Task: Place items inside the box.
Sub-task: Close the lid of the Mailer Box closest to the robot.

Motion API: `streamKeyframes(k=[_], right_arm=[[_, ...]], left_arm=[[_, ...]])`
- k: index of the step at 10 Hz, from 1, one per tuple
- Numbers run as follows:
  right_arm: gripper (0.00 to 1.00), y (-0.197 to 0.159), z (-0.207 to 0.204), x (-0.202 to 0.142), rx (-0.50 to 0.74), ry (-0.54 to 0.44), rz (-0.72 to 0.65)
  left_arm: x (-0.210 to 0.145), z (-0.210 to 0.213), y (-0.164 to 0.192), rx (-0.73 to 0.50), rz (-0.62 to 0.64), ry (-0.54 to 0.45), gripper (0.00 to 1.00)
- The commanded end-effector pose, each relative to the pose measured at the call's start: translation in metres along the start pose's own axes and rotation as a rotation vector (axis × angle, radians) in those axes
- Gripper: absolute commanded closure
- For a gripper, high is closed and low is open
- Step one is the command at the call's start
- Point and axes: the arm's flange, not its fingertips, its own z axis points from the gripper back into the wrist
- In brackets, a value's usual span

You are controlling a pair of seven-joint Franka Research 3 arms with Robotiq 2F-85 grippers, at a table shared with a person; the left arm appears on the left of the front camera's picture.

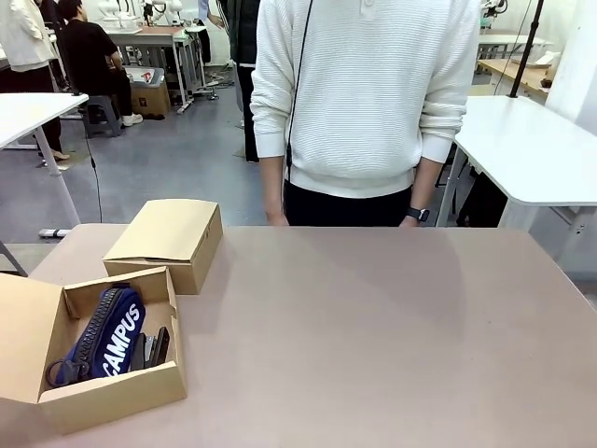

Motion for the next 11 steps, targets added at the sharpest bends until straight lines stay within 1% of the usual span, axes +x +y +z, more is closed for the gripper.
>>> streamKeyframes(k=[1, 2, 4, 5, 6, 8, 10, 11], right_arm=[[0.00, 0.000, 0.003, -0.003, 0.000, 0.009, 0.018], [0.00, 0.000, 0.003, -0.003, 0.000, 0.009, 0.018], [0.00, 0.000, 0.003, -0.003, 0.000, 0.009, 0.018], [0.00, 0.000, 0.003, -0.003, 0.000, 0.009, 0.018], [0.00, 0.000, 0.003, -0.003, 0.000, 0.009, 0.018], [0.00, 0.000, 0.003, -0.003, 0.000, 0.009, 0.018], [0.00, 0.000, 0.003, -0.003, 0.000, 0.009, 0.018], [0.00, 0.000, 0.003, -0.003, 0.000, 0.009, 0.018]], left_arm=[[0.009, 0.001, -0.009, 0.063, 0.081, -0.047, 0.00], [0.010, 0.003, -0.010, 0.071, 0.089, -0.072, 0.00], [0.015, 0.005, -0.011, 0.086, 0.108, -0.189, 0.00], [0.019, 0.009, -0.013, 0.127, 0.079, -0.251, 0.00], [0.024, 0.009, -0.015, 0.127, 0.040, -0.288, 0.00], [0.041, -0.003, -0.022, 0.076, -0.043, -0.328, 0.00], [0.057, -0.027, -0.026, -0.006, -0.100, -0.308, 0.00], [0.061, -0.038, -0.025, -0.019, -0.114, -0.296, 0.00]])
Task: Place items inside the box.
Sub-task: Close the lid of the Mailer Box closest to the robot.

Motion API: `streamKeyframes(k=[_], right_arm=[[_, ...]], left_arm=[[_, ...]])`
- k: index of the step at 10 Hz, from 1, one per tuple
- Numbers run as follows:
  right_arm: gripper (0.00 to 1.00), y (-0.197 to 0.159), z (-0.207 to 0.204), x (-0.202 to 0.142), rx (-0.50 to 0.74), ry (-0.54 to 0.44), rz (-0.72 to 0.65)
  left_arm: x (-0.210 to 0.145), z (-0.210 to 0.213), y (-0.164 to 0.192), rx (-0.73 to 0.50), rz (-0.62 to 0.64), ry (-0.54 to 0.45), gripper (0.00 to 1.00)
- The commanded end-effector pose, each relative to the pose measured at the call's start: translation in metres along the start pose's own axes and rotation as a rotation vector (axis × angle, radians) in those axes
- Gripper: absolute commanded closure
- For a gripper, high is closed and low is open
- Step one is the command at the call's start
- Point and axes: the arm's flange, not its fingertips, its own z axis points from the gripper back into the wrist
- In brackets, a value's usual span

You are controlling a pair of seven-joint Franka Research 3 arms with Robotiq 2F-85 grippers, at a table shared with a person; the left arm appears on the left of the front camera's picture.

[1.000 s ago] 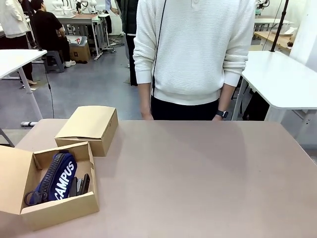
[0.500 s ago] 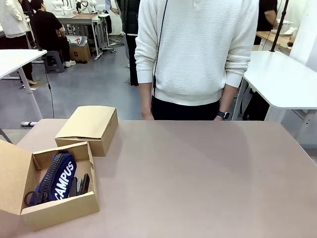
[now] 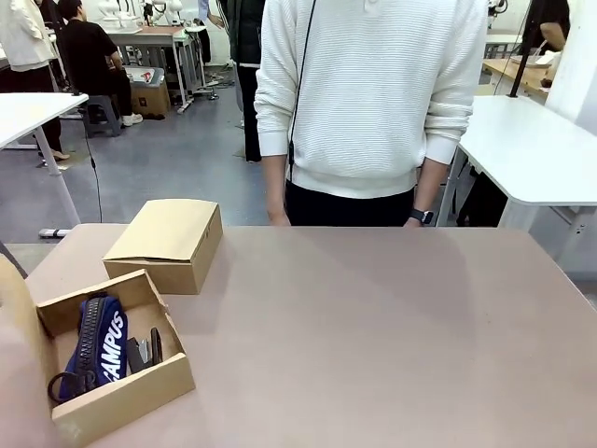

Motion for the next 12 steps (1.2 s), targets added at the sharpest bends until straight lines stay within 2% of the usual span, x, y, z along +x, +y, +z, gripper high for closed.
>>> streamKeyframes(k=[1, 3, 4, 5, 7, 9, 11, 12], right_arm=[[0.00, 0.000, 0.003, -0.003, 0.000, 0.009, 0.018], [0.00, 0.000, 0.003, -0.003, 0.000, 0.009, 0.018], [0.00, 0.000, 0.003, -0.003, 0.000, 0.009, 0.018], [0.00, 0.000, 0.003, -0.003, 0.000, 0.009, 0.018], [0.00, 0.000, 0.003, -0.003, 0.000, 0.009, 0.018], [0.00, 0.000, 0.003, -0.003, 0.000, 0.009, 0.018], [0.00, 0.000, 0.003, -0.003, 0.000, 0.009, 0.018], [0.00, 0.000, 0.003, -0.003, 0.000, 0.009, 0.018]], left_arm=[[0.000, -0.026, -0.002, -0.006, -0.039, 0.006, 0.00], [0.004, -0.034, 0.010, 0.085, -0.089, -0.059, 0.00], [0.006, -0.030, 0.018, 0.189, -0.127, -0.081, 0.00], [0.007, -0.029, 0.024, 0.239, -0.143, -0.070, 0.00], [0.007, -0.036, 0.034, 0.289, -0.180, -0.109, 0.00], [0.009, -0.053, 0.032, 0.246, -0.251, -0.158, 0.00], [-0.001, -0.073, 0.028, 0.131, -0.215, -0.096, 0.00], [-0.005, -0.079, 0.022, 0.126, -0.176, -0.056, 0.00]])
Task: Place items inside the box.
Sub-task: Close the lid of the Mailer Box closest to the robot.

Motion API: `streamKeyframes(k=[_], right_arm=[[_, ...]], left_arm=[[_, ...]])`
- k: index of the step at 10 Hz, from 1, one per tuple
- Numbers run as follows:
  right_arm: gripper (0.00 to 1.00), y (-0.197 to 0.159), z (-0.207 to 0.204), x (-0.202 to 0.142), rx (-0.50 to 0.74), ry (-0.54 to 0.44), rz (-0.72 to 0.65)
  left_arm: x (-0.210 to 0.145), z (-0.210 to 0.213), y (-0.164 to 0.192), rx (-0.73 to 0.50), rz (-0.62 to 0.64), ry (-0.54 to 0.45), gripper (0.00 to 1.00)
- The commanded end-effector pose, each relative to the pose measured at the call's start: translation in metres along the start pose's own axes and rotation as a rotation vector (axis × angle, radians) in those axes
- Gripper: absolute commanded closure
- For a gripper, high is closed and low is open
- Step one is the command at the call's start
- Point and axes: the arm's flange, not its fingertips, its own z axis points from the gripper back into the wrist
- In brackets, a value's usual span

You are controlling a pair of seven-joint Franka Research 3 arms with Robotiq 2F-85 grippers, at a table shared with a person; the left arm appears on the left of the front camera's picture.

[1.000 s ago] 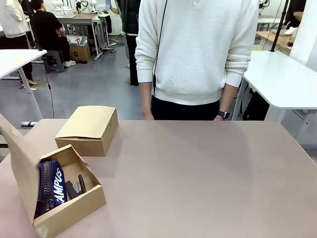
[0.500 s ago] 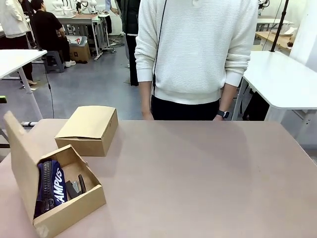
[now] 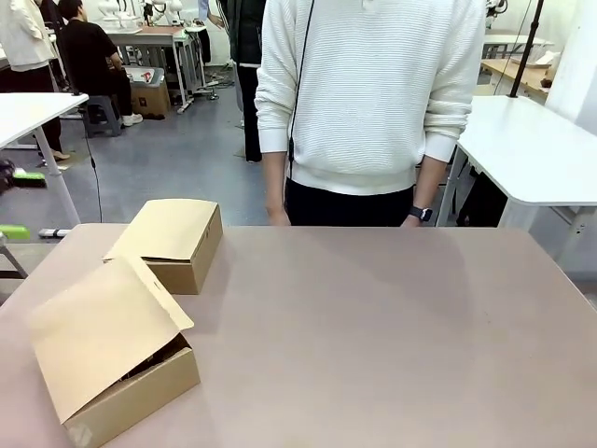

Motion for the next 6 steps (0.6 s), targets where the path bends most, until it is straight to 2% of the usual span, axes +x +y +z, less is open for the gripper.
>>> streamKeyframes(k=[1, 2, 3, 5, 6], right_arm=[[0.00, 0.000, 0.003, -0.003, 0.000, 0.009, 0.018], [0.00, 0.000, 0.003, -0.003, 0.000, 0.009, 0.018], [0.00, 0.000, 0.003, -0.003, 0.000, 0.009, 0.018], [0.00, 0.000, 0.003, -0.003, 0.000, 0.009, 0.018], [0.00, 0.000, 0.003, -0.003, 0.000, 0.009, 0.018]], left_arm=[[-0.034, -0.004, -0.030, 0.038, 0.074, 0.075, 0.00], [-0.034, -0.009, -0.047, 0.110, 0.138, 0.130, 0.00], [-0.016, -0.005, -0.012, -0.002, 0.040, 0.035, 0.00], [-0.016, -0.005, -0.012, -0.002, 0.040, 0.035, 0.00], [-0.030, -0.006, -0.027, 0.022, 0.085, 0.074, 0.00]])
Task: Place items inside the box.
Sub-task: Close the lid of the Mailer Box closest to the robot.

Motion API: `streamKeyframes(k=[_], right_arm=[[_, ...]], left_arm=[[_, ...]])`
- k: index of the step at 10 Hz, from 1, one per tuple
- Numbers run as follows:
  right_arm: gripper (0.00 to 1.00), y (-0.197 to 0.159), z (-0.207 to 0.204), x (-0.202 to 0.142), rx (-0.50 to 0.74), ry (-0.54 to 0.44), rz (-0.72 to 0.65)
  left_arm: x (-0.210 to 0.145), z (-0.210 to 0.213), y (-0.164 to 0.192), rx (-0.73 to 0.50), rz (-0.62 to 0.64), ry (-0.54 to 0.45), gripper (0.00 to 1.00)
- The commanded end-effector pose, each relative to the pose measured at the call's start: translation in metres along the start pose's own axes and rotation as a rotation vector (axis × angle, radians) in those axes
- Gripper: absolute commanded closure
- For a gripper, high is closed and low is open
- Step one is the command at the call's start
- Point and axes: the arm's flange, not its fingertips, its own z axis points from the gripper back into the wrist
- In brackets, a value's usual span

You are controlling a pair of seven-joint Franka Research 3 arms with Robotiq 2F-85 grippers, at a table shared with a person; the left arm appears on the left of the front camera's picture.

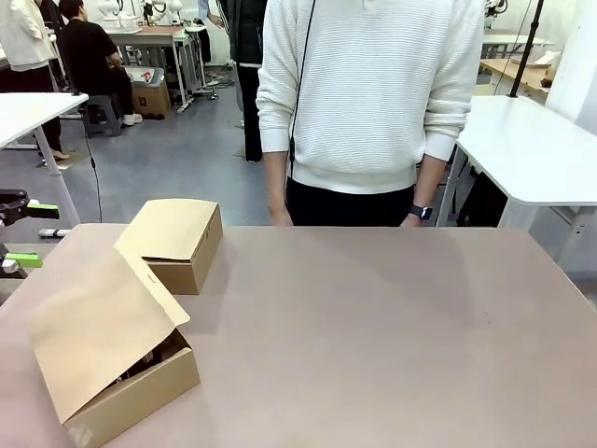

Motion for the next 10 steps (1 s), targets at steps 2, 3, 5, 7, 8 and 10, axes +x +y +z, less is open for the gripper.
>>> streamKeyframes(k=[2, 3, 5, 7, 8, 10], right_arm=[[0.00, 0.000, 0.003, -0.003, 0.000, 0.009, 0.018], [0.00, 0.000, 0.003, -0.003, 0.000, 0.009, 0.018], [0.00, 0.000, 0.003, -0.003, 0.000, 0.009, 0.018], [0.00, 0.000, 0.003, -0.003, 0.000, 0.009, 0.018], [0.00, 0.000, 0.003, -0.003, 0.000, 0.009, 0.018], [0.00, 0.000, 0.003, -0.003, 0.000, 0.009, 0.018]], left_arm=[[-0.010, -0.030, -0.037, 0.009, 0.008, 0.045, 0.00], [-0.007, -0.039, -0.040, -0.026, -0.008, 0.033, 0.00], [-0.014, -0.063, -0.037, -0.040, 0.013, 0.088, 0.00], [-0.029, -0.088, -0.029, -0.107, 0.048, 0.171, 0.00], [-0.034, -0.099, -0.025, -0.113, 0.048, 0.190, 0.00], [-0.040, -0.115, -0.018, -0.151, 0.058, 0.206, 0.00]])
